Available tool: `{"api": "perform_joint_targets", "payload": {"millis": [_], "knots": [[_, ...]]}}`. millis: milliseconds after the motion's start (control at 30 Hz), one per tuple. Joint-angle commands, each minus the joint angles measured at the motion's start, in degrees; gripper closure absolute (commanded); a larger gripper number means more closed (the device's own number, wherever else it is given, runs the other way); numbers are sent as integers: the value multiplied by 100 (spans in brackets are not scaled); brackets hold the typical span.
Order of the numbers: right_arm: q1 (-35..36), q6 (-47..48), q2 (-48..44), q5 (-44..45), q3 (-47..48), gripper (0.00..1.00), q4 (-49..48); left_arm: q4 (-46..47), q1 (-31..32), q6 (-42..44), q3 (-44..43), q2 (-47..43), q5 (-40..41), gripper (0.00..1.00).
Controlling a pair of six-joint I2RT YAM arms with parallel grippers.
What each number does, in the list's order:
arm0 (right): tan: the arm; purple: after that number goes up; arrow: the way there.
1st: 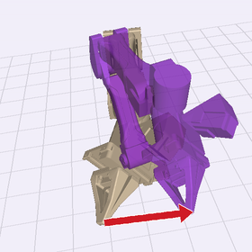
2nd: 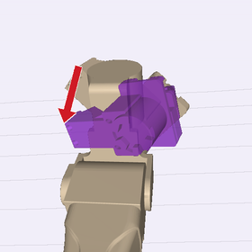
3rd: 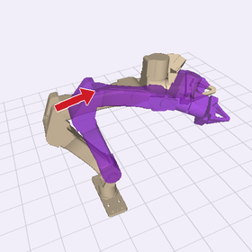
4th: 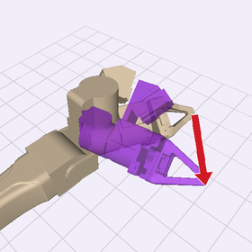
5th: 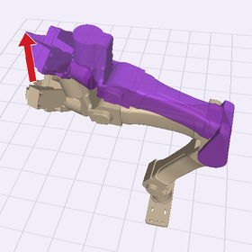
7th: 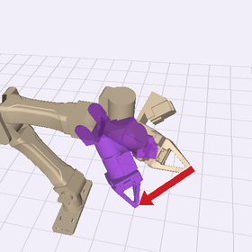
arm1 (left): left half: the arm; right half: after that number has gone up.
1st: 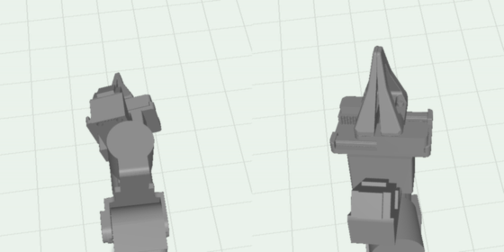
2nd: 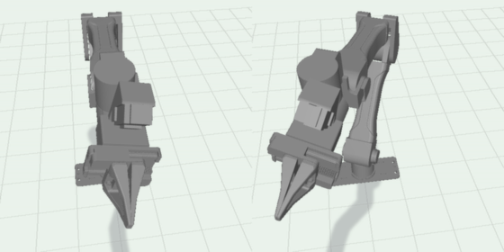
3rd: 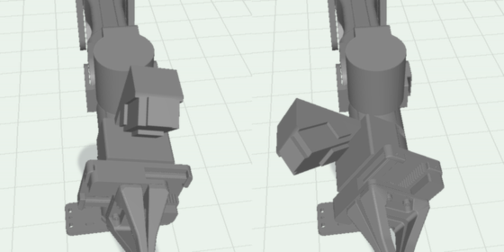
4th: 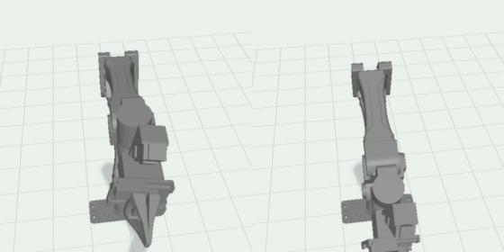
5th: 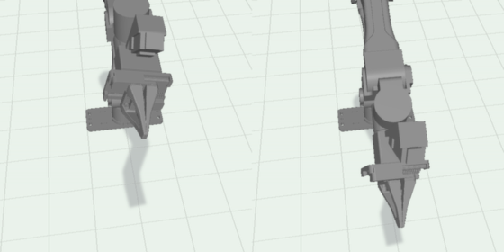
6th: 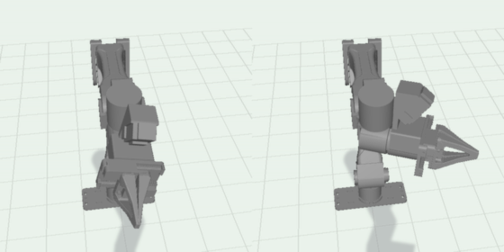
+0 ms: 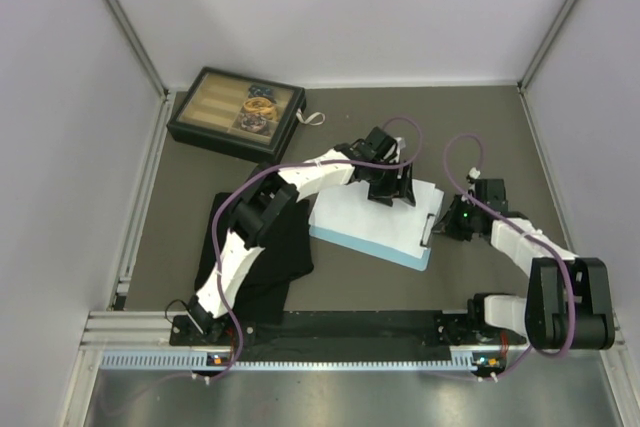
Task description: Put the files into the folder
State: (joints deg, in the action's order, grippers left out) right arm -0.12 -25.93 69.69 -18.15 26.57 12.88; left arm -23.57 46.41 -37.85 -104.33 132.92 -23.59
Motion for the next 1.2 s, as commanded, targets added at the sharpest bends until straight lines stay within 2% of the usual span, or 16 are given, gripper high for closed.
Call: {"api": "perform_joint_targets", "payload": {"millis": [0,133,167,300,333,433,567,700,733,833,1167], "knots": [[38,141,168,-426,454,100,-16,-525,201,164,255,419,452,25],[38,343,98,-76,945,98,766,-447,210,190,379,138,549,24],[38,422,63,-22,1025,89,890,-446,210,199,387,16,532,23],[38,528,-113,145,1342,72,1487,-367,210,216,344,-293,409,19],[38,537,-114,232,1464,63,1689,-367,228,216,309,-424,373,18],[38,493,-148,268,1571,52,1832,-359,263,234,238,-627,338,16],[135,168,-26,5,1457,51,1490,-122,281,137,264,-847,163,19],[512,-113,325,22,1369,59,1103,72,281,-21,273,-812,101,23],[556,-183,369,92,1351,65,1050,98,281,-30,265,-760,92,25],[610,-228,589,145,1281,69,874,142,272,5,186,-611,127,26],[698,-131,756,427,1140,69,839,345,193,-91,-8,41,48,31]]}}
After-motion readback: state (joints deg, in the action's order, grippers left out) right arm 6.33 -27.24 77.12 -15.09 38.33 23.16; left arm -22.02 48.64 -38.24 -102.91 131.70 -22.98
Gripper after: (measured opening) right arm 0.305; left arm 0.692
